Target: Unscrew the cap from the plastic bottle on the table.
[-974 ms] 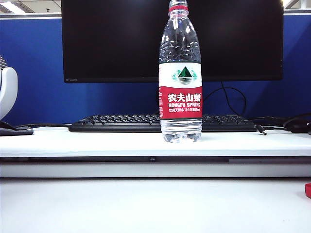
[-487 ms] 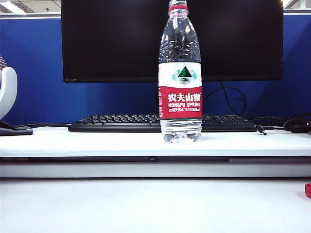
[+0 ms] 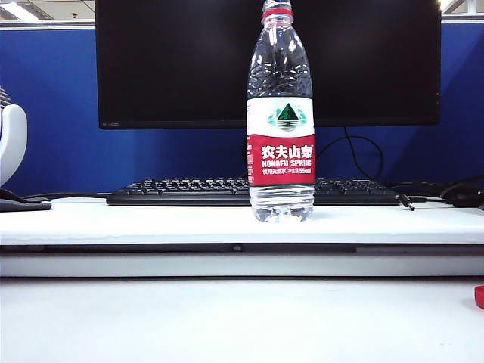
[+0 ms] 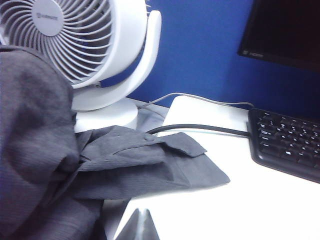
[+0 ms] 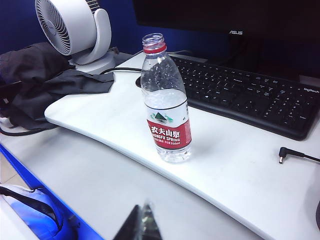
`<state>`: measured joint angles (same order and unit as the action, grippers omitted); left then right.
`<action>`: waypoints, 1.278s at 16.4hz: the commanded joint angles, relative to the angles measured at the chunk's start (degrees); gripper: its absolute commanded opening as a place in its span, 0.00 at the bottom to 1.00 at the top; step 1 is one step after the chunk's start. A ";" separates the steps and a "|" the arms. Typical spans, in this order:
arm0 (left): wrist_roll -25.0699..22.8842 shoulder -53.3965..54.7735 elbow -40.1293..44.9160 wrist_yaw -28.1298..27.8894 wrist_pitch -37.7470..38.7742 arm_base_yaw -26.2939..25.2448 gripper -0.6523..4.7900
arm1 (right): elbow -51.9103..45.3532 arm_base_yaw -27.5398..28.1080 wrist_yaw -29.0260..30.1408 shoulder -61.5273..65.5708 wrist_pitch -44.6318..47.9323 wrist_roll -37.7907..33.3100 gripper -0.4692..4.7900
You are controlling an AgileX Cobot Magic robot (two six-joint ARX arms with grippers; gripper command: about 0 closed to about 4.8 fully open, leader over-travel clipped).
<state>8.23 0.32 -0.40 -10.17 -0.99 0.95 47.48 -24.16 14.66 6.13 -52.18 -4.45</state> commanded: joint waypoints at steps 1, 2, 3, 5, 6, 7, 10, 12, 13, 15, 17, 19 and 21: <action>-0.74 -0.13 -0.02 1.66 -0.35 0.02 0.11 | 0.24 0.02 0.07 -0.04 0.81 -0.02 0.08; -1.09 -0.13 -0.02 3.23 -0.33 0.02 0.11 | 0.24 0.02 0.09 -0.02 0.81 -0.02 0.08; -1.62 -0.13 -0.02 5.09 -0.24 0.02 0.11 | 0.24 0.02 0.09 -0.02 0.79 -0.02 0.08; -2.86 -0.13 -0.02 7.37 -0.15 0.02 0.11 | 0.24 0.02 0.07 -0.02 0.81 -0.02 0.08; -3.34 -0.13 -0.02 7.63 -0.04 0.02 0.11 | 0.24 0.02 0.07 -0.04 0.81 -0.02 0.08; -3.50 -0.13 -0.02 7.63 0.00 0.02 0.11 | 0.24 0.02 0.09 -0.04 0.79 -0.02 0.08; -3.63 -0.13 -0.02 7.89 0.09 0.02 0.11 | 0.24 0.02 0.07 -0.04 0.79 -0.02 0.08; -4.90 -0.13 -0.02 10.05 0.13 0.02 0.11 | 0.24 0.02 0.07 -0.04 0.81 -0.02 0.08; -5.86 -0.13 -0.02 11.06 0.13 0.02 0.11 | 0.24 0.02 0.09 -0.02 0.81 -0.02 0.08; -7.10 -0.13 -0.02 11.91 0.17 0.02 0.11 | 0.24 0.02 0.07 -0.04 0.79 -0.02 0.08; -7.56 -0.13 -0.02 11.87 0.15 0.02 0.11 | 0.24 0.02 0.07 -0.02 0.79 -0.02 0.08; -7.58 -0.13 -0.02 11.69 0.13 0.02 0.11 | 0.24 0.02 0.07 -0.04 0.79 -0.02 0.08; -7.76 -0.13 -0.02 11.69 0.11 0.02 0.11 | 0.24 0.02 0.07 -0.04 0.79 -0.02 0.08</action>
<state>0.93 0.32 -0.40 1.37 -0.36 0.95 47.48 -24.16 14.66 6.13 -52.16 -4.45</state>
